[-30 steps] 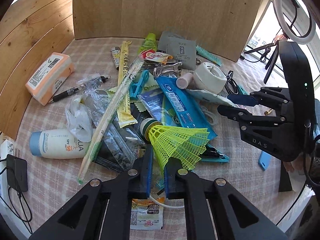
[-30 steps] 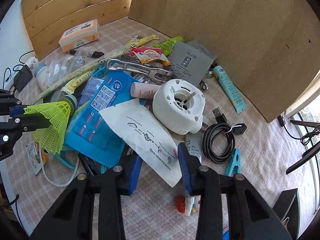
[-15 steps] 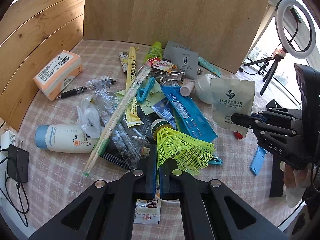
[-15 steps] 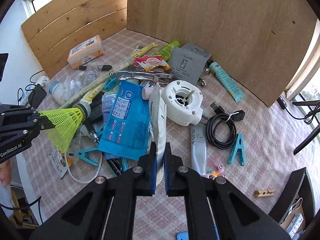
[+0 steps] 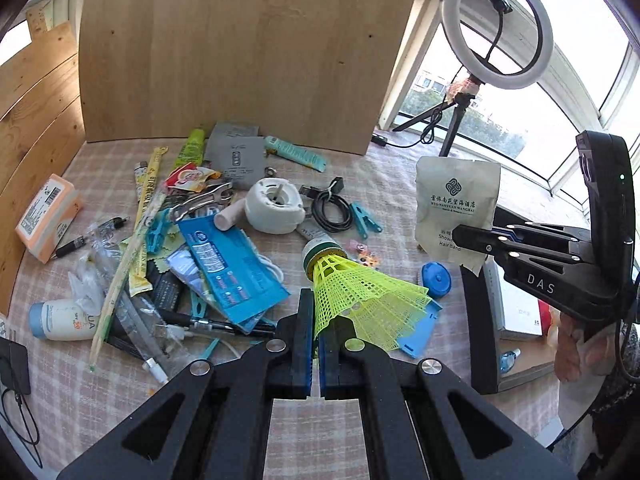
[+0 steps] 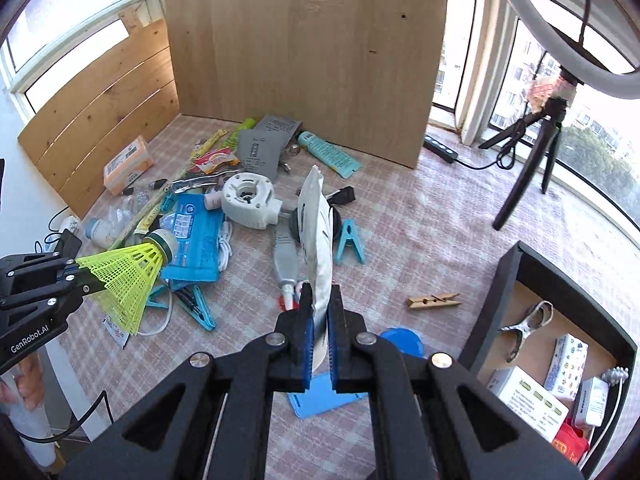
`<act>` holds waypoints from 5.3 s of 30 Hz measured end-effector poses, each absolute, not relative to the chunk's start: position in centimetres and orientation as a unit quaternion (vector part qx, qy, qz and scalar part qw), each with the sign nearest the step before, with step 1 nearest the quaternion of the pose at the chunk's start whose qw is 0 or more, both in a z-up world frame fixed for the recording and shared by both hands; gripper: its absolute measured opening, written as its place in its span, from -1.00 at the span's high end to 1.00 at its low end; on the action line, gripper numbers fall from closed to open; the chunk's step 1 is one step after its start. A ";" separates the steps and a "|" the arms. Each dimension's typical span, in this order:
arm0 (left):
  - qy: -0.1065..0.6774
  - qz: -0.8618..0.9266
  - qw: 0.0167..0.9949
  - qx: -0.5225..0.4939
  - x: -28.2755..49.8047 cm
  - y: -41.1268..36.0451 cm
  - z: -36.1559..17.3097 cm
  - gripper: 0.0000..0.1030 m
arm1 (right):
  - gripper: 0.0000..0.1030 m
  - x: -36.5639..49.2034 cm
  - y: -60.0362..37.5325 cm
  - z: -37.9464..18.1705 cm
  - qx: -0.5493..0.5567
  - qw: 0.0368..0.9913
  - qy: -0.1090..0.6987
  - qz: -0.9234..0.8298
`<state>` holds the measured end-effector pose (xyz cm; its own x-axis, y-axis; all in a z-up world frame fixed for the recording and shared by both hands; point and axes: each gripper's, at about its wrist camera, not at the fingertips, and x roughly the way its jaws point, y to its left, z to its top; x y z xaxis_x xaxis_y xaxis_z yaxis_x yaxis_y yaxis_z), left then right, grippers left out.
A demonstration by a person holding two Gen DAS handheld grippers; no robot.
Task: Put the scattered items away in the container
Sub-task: 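Carry the shuttlecock and white sachet into the tray and open both grippers, then move both grippers back over the pile of items, then grasp the printed snack wrapper with the left gripper while the right grasps the white USB cable, then carry the snack wrapper and white cable into the tray and open both grippers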
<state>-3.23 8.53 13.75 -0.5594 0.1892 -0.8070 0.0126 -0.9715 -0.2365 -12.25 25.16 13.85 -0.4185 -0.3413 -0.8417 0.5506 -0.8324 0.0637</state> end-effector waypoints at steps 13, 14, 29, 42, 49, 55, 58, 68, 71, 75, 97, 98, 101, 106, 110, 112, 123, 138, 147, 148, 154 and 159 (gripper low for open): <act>-0.068 0.855 0.194 -0.476 -7.7 24.5 14.7 0.98 | 0.88 -12.1 43.9 14.0 0.487 0.089 0.018 -0.869; -0.064 0.853 0.204 -0.477 -7.9 25.6 14.8 0.98 | 0.88 -11.9 45.3 13.9 0.488 0.076 0.012 -0.870; -0.013 0.840 0.262 -0.475 -9.6 36.0 16.1 -0.10 | 0.31 -9.1 56.5 12.8 0.498 -0.029 -0.043 -0.866; -0.009 0.858 0.232 -0.458 -8.2 33.6 16.4 -0.15 | -0.07 -9.5 55.0 13.3 0.487 -0.019 -0.048 -0.872; -0.030 0.866 0.188 -0.462 -7.1 28.8 16.0 -0.14 | -0.07 -10.2 50.8 13.9 0.480 0.034 -0.028 -0.876; -0.052 0.874 0.132 -0.465 -5.2 22.4 15.1 -0.14 | -0.07 -10.6 45.6 14.2 0.473 0.105 -0.001 -0.875; -0.061 0.877 0.097 -0.466 -4.0 18.6 14.7 -0.14 | -0.07 -10.5 42.5 14.3 0.462 0.152 0.020 -0.873; -0.124 0.869 -0.040 -0.478 2.8 4.9 11.8 -0.14 | -0.07 -8.4 30.2 13.4 0.453 0.311 0.109 -0.829; -0.138 0.861 -0.071 -0.485 4.9 1.5 10.6 -0.14 | -0.07 -6.7 25.9 12.6 0.451 0.364 0.152 -0.800; -0.138 0.854 -0.080 -0.494 6.8 -1.4 9.0 -0.14 | -0.07 -4.0 20.3 11.4 0.441 0.439 0.217 -0.753; -0.064 0.827 0.006 -0.558 5.8 -2.1 3.4 -0.14 | 0.38 0.4 5.2 4.2 0.440 0.577 0.360 -0.586; -0.064 0.826 0.009 -0.559 5.7 -2.0 3.3 -0.14 | 0.39 0.4 4.9 4.0 0.443 0.580 0.360 -0.581; -0.060 0.824 0.012 -0.563 5.4 -1.7 2.8 -0.14 | 0.41 0.2 4.4 3.4 0.444 0.578 0.368 -0.577; -0.050 0.825 0.005 -0.563 4.8 -1.4 2.3 -0.14 | 0.53 -0.1 3.9 2.3 0.452 0.573 0.371 -0.574; -0.043 0.827 -0.004 -0.560 4.6 -1.2 2.3 -0.07 | 0.60 -0.2 4.1 2.3 0.455 0.570 0.362 -0.581; -0.028 0.829 -0.012 -0.558 4.7 -1.0 2.2 -0.01 | 0.65 -0.4 4.4 2.3 0.461 0.567 0.354 -0.583; -0.067 0.832 -0.029 -0.549 6.5 -2.3 2.6 0.23 | 0.90 -0.7 7.5 4.0 0.505 0.573 0.277 -0.583; -0.092 0.865 -0.019 -0.493 8.0 -0.4 8.9 0.24 | 0.92 -2.4 14.1 10.8 0.503 0.553 0.105 -0.656; -0.052 0.881 0.039 -0.468 4.8 5.5 12.2 0.24 | 0.92 -5.4 22.4 14.5 0.480 0.490 0.020 -0.727; -0.047 0.882 0.049 -0.466 4.2 6.4 12.4 0.24 | 0.92 -5.9 23.6 14.8 0.477 0.479 0.011 -0.736; -0.015 0.882 0.116 -0.456 0.0 12.9 13.8 0.24 | 0.92 -9.0 32.4 16.5 0.465 0.399 -0.037 -0.790; 0.008 0.879 0.171 -0.445 -3.0 18.9 14.8 0.24 | 0.92 -10.4 40.2 17.5 0.457 0.322 -0.071 -0.826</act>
<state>-3.00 18.88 14.75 -0.5456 0.2939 -0.7849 -0.3082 -0.9412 -0.1382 -10.38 40.16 17.53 -0.3751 -0.5967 -0.7094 0.4670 -0.7827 0.4114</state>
